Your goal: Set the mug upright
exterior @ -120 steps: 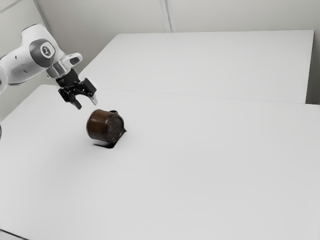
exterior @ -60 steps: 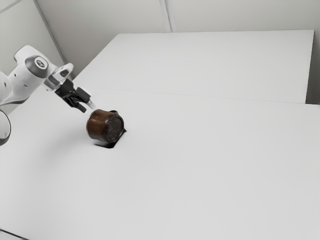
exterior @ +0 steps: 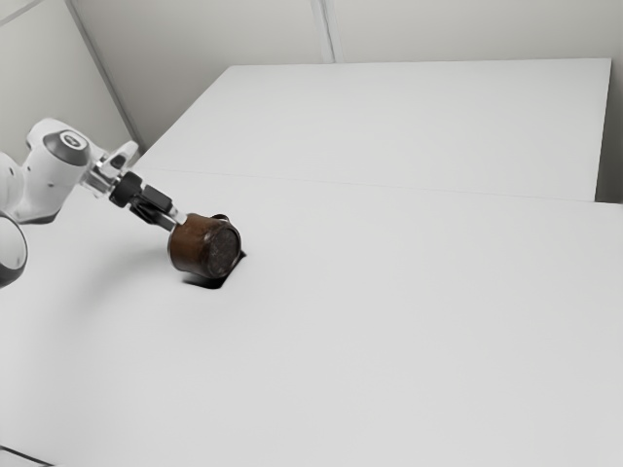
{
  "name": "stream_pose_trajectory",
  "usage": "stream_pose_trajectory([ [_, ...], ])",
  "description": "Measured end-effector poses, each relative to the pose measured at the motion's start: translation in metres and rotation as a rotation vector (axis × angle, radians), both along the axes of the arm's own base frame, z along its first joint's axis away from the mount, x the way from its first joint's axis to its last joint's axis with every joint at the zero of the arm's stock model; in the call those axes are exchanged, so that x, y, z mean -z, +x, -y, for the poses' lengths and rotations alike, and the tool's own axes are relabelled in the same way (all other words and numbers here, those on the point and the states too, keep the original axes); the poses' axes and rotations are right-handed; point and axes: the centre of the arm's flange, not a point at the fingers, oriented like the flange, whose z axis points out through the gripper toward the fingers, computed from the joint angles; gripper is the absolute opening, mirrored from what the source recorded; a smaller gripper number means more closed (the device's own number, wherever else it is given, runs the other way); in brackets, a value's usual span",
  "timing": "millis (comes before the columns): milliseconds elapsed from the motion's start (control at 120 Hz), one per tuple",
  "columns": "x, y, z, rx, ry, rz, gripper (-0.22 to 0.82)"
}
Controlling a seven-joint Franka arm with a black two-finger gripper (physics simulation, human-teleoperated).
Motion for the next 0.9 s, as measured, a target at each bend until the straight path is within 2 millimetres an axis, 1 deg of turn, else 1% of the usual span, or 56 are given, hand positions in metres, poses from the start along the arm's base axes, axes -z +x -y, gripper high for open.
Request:
stream_pose_trajectory([
  [183,0.008,-0.009,0.008,0.007,-0.130,-0.043,0.60],
  [233,0.010,-0.011,0.010,0.011,-0.158,-0.059,0.58],
  [350,0.014,-0.014,0.018,0.024,-0.206,-0.087,0.46],
  [475,0.023,-0.015,0.024,0.028,-0.249,-0.113,0.36],
  [542,0.024,-0.015,0.026,0.029,-0.263,-0.120,0.28],
  [692,0.021,-0.015,0.031,0.036,-0.282,-0.128,0.11],
  [767,0.016,-0.015,0.035,0.047,-0.290,-0.129,0.02],
  [900,0.011,-0.015,0.038,0.058,-0.295,-0.133,-0.07],
])
